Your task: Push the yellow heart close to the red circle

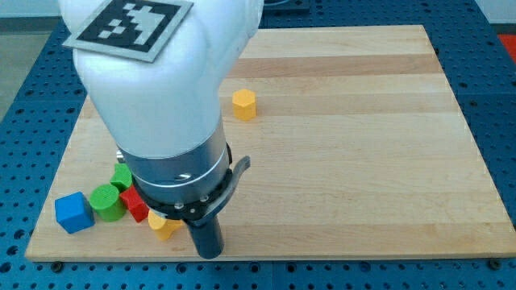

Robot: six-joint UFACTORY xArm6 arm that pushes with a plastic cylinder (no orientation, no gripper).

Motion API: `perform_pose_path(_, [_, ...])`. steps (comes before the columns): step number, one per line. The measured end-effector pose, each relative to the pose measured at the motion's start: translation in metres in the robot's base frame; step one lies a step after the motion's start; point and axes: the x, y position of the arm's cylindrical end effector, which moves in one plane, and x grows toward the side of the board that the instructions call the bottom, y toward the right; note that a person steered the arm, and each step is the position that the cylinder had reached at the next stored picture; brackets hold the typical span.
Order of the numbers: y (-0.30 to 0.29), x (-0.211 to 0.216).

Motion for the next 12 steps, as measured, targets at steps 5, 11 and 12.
perform_pose_path(5, [-0.053, 0.0])
perform_pose_path(11, [-0.084, -0.02])
perform_pose_path(12, [-0.075, -0.022])
